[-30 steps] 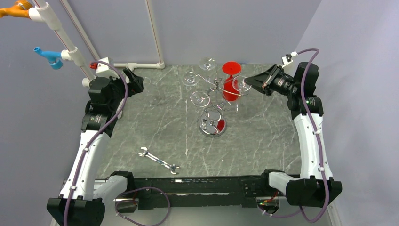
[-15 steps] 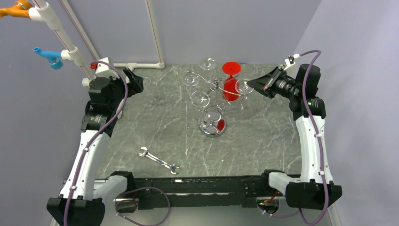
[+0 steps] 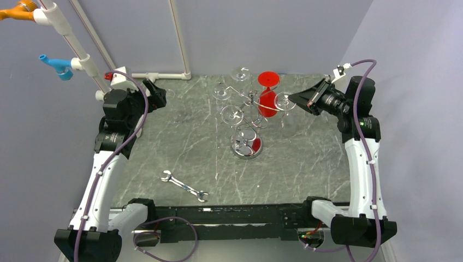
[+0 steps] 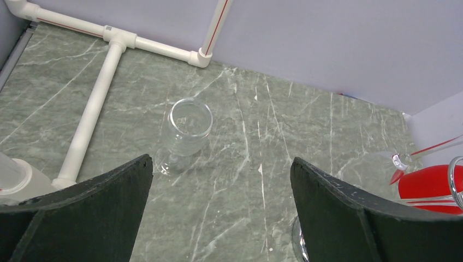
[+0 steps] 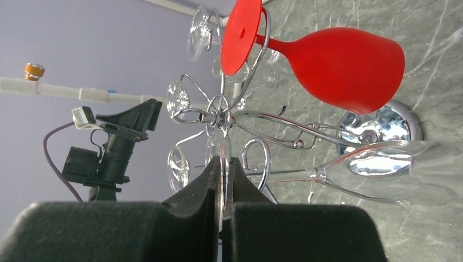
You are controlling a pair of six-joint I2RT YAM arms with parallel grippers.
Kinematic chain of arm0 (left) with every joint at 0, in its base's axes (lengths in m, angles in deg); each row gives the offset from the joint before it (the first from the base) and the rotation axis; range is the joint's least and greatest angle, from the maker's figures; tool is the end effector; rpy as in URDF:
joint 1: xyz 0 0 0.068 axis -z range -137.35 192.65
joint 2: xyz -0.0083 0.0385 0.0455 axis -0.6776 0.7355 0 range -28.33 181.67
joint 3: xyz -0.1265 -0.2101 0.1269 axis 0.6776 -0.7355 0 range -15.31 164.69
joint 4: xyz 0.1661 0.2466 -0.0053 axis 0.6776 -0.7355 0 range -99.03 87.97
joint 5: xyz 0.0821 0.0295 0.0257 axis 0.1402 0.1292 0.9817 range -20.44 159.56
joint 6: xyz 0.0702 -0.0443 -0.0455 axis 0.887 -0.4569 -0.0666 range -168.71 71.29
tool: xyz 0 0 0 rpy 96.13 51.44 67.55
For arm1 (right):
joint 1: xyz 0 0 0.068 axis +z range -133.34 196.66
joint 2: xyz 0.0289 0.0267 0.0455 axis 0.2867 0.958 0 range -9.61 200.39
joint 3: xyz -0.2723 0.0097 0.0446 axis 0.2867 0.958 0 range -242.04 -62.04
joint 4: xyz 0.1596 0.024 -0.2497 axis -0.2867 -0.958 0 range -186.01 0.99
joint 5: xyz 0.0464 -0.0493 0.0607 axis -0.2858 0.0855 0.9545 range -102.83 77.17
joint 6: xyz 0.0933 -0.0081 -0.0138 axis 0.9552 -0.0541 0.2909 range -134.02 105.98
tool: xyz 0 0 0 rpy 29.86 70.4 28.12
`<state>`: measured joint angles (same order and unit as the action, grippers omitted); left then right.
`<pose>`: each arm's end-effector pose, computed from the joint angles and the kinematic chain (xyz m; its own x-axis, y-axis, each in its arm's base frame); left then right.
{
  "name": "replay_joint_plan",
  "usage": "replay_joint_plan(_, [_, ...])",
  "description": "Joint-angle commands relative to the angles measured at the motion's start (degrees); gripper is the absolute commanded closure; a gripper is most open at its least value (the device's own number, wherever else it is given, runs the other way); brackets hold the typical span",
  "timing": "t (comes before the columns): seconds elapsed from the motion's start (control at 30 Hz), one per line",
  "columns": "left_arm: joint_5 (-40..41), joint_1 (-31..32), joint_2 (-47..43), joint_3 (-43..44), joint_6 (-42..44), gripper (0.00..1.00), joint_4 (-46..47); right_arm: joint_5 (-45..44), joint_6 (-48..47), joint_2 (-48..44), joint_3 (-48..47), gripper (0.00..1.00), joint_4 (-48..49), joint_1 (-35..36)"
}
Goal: Take the wine glass off the wine glass rack
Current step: Pick up the wine glass from the wine rack.
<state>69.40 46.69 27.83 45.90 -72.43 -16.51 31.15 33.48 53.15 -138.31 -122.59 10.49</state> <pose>0.3043 -0.0217 0.3942 -0.1791 -0.3906 -0.9030 0.0012 0.9177 -0.3972 0.2908 0.0282 0.4290 -0.6516 0.6041 -0.4588 -0.1343 0.5034 0.8536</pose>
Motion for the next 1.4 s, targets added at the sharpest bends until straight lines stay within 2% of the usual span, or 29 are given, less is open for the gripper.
replay_joint_plan(0.0, [-0.2, -0.3, -0.1, 2.4, -0.9, 0.01, 1.8, 0.9, 0.0, -1.5, -3.2, 1.00, 0.3, -0.2])
replay_joint_plan(0.67, [0.0, -0.3, -0.2, 2.5, -0.8, 0.01, 1.7, 4.5, 2.5, -2.8, -5.2, 1.00, 0.8, -0.2])
replay_joint_plan(1.37, [0.0, -0.3, -0.2, 2.4, -0.6, 0.01, 1.6, 8.2, 6.4, -2.4, -0.5, 1.00, 7.7, 0.7])
